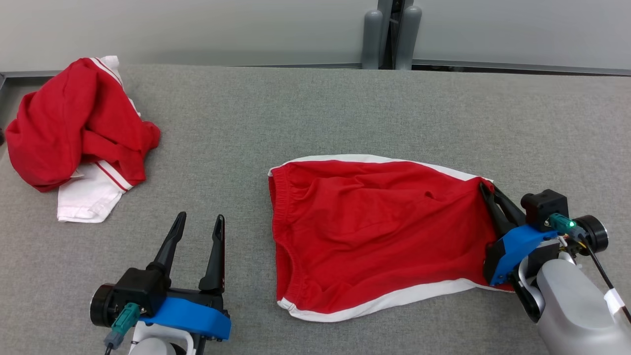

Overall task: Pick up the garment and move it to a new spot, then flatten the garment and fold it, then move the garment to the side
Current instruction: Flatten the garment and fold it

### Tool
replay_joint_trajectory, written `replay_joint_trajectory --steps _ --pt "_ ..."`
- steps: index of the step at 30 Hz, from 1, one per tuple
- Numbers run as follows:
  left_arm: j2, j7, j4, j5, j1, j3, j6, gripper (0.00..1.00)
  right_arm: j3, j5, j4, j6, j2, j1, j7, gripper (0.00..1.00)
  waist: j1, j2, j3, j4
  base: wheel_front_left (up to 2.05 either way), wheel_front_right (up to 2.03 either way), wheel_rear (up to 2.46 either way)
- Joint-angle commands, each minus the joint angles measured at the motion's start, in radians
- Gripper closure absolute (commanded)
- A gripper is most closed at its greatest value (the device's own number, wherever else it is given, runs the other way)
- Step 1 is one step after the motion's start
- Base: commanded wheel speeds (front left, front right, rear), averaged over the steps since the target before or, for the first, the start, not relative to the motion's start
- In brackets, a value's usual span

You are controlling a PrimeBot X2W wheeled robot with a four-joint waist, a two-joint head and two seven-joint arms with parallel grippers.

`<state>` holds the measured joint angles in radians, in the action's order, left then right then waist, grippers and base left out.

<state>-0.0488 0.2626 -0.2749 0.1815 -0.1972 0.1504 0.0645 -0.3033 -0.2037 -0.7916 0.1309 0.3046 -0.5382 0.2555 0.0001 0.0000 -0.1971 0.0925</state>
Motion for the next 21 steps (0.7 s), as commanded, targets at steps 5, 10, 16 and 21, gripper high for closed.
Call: replay_joint_trajectory --steps 5,10,16,21 --pt "-0.003 0.003 0.008 -0.012 -0.005 -0.011 -0.007 0.0 0.014 -0.029 -0.04 0.0 -0.017 -0.055 0.01 0.0 -0.0001 0.0 0.003 -0.012 0.0 0.0 0.0" --pt "-0.003 0.003 0.015 -0.029 0.011 -0.03 -0.006 0.0 0.103 -0.015 0.119 0.0 -0.019 0.023 0.011 0.0 -0.0001 0.0 0.026 -0.045 0.0 0.0 0.0" --pt "-0.003 0.003 0.026 -0.044 0.03 -0.052 -0.002 0.0 0.214 0.035 0.355 0.0 -0.054 0.164 0.011 0.0 -0.0001 0.0 0.055 -0.081 0.0 0.0 0.0" --pt "-0.003 0.003 0.038 -0.06 0.046 -0.069 0.003 0.0 0.253 0.065 0.498 0.0 -0.103 0.28 0.011 0.0 -0.0001 0.0 0.072 -0.105 0.0 0.0 0.0"
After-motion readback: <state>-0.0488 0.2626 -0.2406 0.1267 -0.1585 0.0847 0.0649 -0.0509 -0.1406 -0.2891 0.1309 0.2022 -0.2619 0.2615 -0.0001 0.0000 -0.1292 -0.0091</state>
